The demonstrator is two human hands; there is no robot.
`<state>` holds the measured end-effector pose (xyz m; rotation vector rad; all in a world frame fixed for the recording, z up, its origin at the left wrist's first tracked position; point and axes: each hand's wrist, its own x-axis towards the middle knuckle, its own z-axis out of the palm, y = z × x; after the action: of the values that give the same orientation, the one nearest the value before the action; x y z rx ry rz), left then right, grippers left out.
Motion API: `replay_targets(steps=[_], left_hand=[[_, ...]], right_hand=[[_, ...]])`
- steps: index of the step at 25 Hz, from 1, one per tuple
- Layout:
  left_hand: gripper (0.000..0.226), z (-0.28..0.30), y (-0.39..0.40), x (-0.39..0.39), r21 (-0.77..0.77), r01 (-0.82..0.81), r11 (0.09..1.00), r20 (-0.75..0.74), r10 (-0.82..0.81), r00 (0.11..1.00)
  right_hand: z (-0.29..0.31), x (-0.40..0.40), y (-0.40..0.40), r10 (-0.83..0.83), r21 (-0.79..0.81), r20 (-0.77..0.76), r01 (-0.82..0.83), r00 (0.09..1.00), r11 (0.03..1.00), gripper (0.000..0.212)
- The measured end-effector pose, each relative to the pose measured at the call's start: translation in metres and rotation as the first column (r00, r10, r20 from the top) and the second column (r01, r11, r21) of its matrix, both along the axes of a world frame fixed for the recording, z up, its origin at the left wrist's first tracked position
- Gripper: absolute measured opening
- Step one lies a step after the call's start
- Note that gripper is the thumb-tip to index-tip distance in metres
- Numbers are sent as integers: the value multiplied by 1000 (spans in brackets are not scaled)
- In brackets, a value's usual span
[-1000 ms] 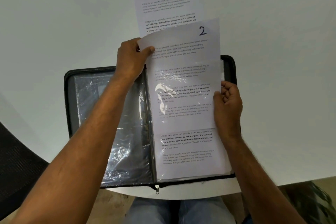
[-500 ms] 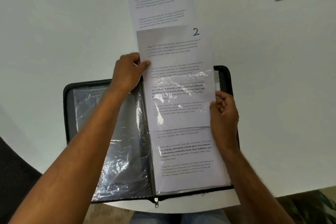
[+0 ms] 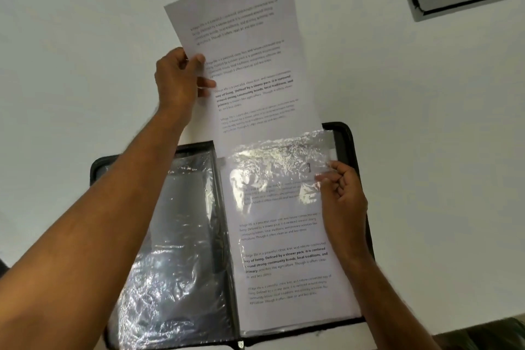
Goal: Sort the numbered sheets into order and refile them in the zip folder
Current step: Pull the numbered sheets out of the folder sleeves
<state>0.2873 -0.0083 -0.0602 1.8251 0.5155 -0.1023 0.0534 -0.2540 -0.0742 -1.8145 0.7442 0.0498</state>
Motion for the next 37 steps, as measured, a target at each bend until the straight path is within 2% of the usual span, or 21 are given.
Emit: replay_targets(steps=[6, 9, 13, 16, 18, 21, 24, 26, 29, 33, 37], left_hand=[[14, -8, -3, 40, 65, -7, 998, -16, 8, 1000], [8, -19, -3, 43, 129, 23, 991, -18, -20, 1000], [39, -29, -3, 38, 158, 68, 985, 41, -76, 996], [56, -39, 4, 30, 153, 14, 988, 89, -28, 996], [49, -39, 5, 13, 208, 21, 978, 173, -58, 983], [33, -31, -3, -38, 328, 115, 938, 251, -204, 946], [26, -18, -13, -100, 479, 244, 843, 190, -371, 909], [28, -16, -13, -137, 592, 312, 743, 65, -430, 901], [35, -15, -7, -178, 650, 424, 631, -64, -511, 857], [43, -10, 7, -193, 553, 497, 669, -82, -550, 831], [45, -7, 15, -189, 451, 510, 732, -135, -509, 850]], right_hand=[[1, 1, -1, 26, 16, -1, -26, 1000, 1000, 29], [2, 1, -1, 24, 19, -1, -24, 1000, 1000, 30], [1, 2, 0, 25, 12, -13, -25, 1000, 1000, 31], [2, 2, 0, 33, 2, -21, -33, 999, 999, 31], [3, 3, 0, 33, -10, -23, -34, 999, 999, 31], [10, 3, 3, 35, -7, -37, -35, 999, 999, 30], [19, 3, 4, 48, 18, -52, -47, 997, 999, 31], [23, 2, 4, 56, 26, -50, -54, 997, 998, 34], [28, -4, -2, 75, 45, -75, -72, 994, 996, 31], [35, -12, -12, 199, 132, -223, -173, 954, 976, 15], [48, -21, -2, 311, 190, -258, -267, 915, 945, 18]])
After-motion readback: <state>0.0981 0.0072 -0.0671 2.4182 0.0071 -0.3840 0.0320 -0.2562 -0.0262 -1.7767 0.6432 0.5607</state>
